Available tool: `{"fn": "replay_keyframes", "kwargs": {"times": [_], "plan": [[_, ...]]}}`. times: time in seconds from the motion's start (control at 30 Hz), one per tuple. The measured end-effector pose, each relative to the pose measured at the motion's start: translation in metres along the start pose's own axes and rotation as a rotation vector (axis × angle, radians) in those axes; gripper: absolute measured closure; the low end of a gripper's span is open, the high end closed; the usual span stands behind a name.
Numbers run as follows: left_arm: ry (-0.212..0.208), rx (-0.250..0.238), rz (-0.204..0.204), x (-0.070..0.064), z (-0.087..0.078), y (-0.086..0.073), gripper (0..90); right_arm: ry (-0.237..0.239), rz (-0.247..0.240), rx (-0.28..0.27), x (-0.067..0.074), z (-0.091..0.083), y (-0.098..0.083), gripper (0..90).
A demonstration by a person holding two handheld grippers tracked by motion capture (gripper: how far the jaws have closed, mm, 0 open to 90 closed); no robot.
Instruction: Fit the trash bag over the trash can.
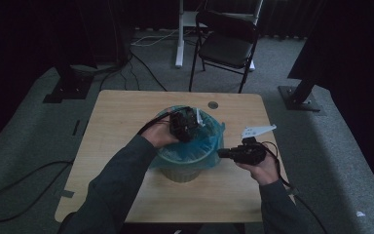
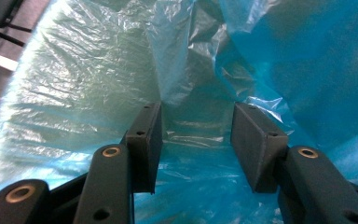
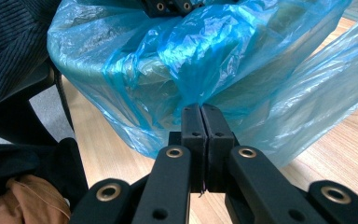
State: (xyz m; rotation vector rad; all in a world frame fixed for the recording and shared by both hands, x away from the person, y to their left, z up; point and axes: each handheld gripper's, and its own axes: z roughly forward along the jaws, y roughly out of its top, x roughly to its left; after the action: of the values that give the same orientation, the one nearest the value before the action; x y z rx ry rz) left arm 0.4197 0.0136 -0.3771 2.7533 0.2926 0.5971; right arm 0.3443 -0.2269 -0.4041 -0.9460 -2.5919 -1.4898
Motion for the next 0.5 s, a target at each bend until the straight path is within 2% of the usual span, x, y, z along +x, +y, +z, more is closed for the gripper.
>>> {"fn": "replay_keyframes", "kwargs": {"times": [0.13, 0.3, 0.37, 0.5], "plan": [[-0.012, 0.01, -0.006, 0.0, 0.005, 0.0, 50.1, 0.0, 0.001, -0.002, 0.0, -0.001, 0.0, 88.9], [-0.008, 0.024, 0.007, -0.001, 0.008, 0.001, 46.1, -0.002, -0.001, 0.002, 0.0, 0.0, 0.0, 86.8], [-0.013, -0.027, -0.007, 0.001, 0.003, -0.001, 44.4, -0.002, -0.003, 0.005, 0.001, 0.001, 0.0, 86.6], [-0.013, -0.187, -0.092, 0.009, -0.018, -0.011, 45.4, -0.002, -0.006, 0.003, 0.001, 0.001, 0.0, 86.6]]}}
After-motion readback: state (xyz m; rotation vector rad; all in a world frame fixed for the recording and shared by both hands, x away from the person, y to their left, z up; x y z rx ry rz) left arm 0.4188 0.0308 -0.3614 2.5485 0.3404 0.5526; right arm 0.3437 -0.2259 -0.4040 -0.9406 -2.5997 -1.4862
